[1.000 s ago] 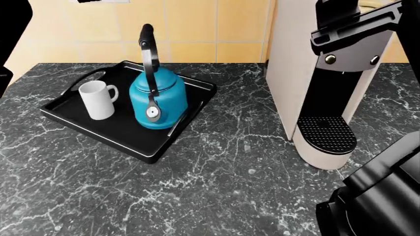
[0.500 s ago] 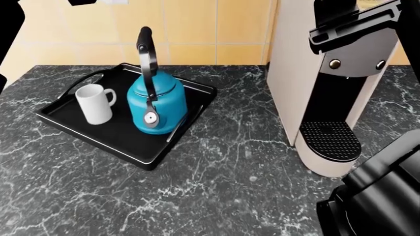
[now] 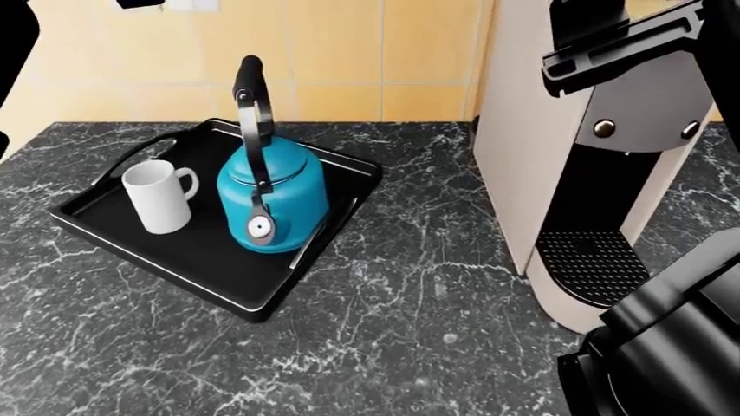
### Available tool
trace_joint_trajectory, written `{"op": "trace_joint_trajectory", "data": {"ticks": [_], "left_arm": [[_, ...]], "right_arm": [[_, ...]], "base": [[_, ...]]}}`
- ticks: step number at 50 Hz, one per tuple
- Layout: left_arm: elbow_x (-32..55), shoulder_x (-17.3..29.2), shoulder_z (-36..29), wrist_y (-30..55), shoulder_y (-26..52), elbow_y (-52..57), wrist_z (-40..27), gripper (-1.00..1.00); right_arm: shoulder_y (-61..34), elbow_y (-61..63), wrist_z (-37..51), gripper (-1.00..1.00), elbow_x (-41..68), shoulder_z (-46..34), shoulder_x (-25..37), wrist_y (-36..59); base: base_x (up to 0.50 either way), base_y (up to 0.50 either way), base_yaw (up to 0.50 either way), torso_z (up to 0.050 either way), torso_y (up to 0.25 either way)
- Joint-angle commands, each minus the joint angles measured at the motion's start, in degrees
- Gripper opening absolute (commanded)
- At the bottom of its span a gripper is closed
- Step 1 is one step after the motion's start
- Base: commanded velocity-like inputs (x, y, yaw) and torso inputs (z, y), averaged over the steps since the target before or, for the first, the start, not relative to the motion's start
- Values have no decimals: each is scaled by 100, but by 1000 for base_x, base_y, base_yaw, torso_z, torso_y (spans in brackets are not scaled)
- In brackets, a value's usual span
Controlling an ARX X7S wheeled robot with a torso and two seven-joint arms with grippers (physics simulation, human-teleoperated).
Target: Pick the kettle from the counter and place it on the tray. Then pick the mug from the cabinet and place it on the tray. Then close the cabinet doors.
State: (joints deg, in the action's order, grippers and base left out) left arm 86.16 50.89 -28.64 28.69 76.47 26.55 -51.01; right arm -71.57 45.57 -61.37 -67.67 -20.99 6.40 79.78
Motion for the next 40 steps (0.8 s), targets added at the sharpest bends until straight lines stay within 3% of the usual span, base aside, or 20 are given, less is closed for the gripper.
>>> {"op": "trace_joint_trajectory", "data": {"ticks": [1,15,40], "left_arm": [[-39,1,4,-25,-51,-23,28,100],[-79,-5,32,-79,-100,-67,42,100],[-111,9,40,-83,-147,-89,74,100]], "right_arm": [[27,-6,56,100,67,25,-13,-34],[55,-2,101,100,125,-4,14,-74],[9,-33,62,100,62,-53,9,-43]], "base": [[98,0,0,0,0],[32,1,0,0,0],[0,183,0,0,0]]}}
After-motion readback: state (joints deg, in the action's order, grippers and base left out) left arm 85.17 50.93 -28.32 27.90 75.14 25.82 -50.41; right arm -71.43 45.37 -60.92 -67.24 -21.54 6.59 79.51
